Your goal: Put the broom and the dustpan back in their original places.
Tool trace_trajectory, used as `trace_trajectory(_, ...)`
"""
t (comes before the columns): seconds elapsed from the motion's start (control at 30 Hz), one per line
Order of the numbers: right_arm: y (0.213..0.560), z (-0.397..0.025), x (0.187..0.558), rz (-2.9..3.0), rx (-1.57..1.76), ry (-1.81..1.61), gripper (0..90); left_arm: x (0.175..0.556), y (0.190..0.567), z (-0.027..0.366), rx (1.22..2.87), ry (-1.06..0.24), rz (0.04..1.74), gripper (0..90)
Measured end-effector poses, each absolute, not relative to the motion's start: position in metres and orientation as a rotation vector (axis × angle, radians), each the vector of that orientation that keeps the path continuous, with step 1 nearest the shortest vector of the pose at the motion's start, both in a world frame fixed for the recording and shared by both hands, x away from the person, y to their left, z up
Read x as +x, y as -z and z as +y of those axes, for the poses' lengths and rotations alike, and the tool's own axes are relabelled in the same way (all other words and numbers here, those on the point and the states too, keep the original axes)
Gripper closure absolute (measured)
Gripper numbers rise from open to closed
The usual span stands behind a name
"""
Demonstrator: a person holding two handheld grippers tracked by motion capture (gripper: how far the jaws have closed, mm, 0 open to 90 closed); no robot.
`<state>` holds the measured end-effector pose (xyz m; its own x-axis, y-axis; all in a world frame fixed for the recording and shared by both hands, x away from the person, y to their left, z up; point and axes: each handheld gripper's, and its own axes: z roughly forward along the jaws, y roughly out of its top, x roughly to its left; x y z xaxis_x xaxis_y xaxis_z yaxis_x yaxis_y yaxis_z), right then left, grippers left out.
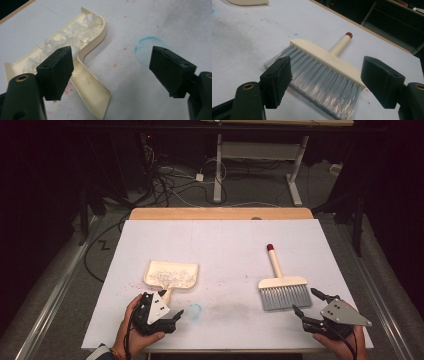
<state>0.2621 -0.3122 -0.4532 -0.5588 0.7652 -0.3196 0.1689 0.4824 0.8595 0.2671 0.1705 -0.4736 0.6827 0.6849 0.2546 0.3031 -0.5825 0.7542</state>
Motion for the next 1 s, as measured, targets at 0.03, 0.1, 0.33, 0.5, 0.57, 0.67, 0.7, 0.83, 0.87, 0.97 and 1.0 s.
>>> trace_trajectory(0.03, 0.453, -0.312, 0.262, 2.015, 0.774, -1.061, 25.2, 0.267, 0.473, 0.17, 2.193, -0.704, 0.752, 18.7)
trace_trajectory(0.1, 0.453, -0.31, 0.26, 2.023, 0.778, -1.069, 25.2, 0.265, 0.473, 0.17, 2.191, -0.705, 0.747, 18.7)
trace_trajectory(0.33, 0.449, -0.309, 0.252, 2.017, 0.782, -1.064, 25.2, 0.263, 0.473, 0.168, 2.194, -0.709, 0.724, 18.7)
trace_trajectory(0.5, 0.451, -0.308, 0.253, 2.026, 0.773, -1.049, 25.2, 0.268, 0.475, 0.166, 2.206, -0.695, 0.726, 18.7)
trace_trajectory(0.57, 0.452, -0.308, 0.254, 2.032, 0.77, -1.043, 25.0, 0.268, 0.475, 0.165, 2.21, -0.695, 0.723, 18.7)
trace_trajectory(0.67, 0.451, -0.309, 0.253, 2.029, 0.769, -1.046, 25.0, 0.267, 0.475, 0.165, 2.214, -0.701, 0.721, 18.7)
trace_trajectory(0.7, 0.451, -0.309, 0.253, 2.027, 0.769, -1.049, 25.0, 0.266, 0.474, 0.165, 2.213, -0.701, 0.72, 18.7)
trace_trajectory(0.83, 0.449, -0.308, 0.251, 2.021, 0.764, -1.051, 25.0, 0.265, 0.474, 0.166, 2.211, -0.707, 0.719, 18.7)
trace_trajectory(0.87, 0.449, -0.308, 0.251, 2.022, 0.763, -1.049, 25.0, 0.265, 0.474, 0.166, 2.21, -0.707, 0.72, 18.7)
trace_trajectory(0.97, 0.449, -0.307, 0.252, 2.032, 0.77, -1.058, 25.0, 0.267, 0.475, 0.166, 2.212, -0.7, 0.724, 18.7)
trace_trajectory(1.0, 0.449, -0.308, 0.253, 2.043, 0.784, -1.077, 24.8, 0.268, 0.475, 0.166, 2.213, -0.697, 0.727, 18.6)
